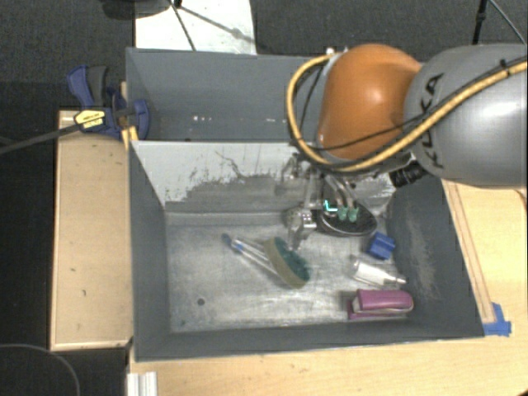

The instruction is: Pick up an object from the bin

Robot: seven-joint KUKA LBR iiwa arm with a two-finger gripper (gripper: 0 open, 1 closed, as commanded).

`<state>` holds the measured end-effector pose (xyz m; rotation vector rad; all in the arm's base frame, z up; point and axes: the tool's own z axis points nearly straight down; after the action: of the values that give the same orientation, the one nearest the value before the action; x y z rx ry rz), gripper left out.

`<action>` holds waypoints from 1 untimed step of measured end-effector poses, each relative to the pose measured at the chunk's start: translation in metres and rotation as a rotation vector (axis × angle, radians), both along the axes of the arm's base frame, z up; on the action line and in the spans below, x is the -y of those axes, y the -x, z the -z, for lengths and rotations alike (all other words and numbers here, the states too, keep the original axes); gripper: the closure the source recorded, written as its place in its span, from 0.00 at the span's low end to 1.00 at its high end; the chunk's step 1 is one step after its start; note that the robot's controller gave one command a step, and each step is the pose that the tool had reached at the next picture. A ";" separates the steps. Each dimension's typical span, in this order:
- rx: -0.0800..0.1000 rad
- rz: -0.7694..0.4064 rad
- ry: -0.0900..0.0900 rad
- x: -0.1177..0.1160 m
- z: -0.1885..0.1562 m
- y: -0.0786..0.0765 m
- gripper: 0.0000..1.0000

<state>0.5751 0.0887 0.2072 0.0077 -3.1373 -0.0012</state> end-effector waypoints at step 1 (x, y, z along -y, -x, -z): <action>0.000 0.197 0.001 0.004 0.122 0.000 0.00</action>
Offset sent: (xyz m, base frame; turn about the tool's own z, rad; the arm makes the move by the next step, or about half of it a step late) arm 0.0011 -0.0041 -0.1189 0.1976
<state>0.5751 0.0848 0.0853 -0.3015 -3.1230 -0.0007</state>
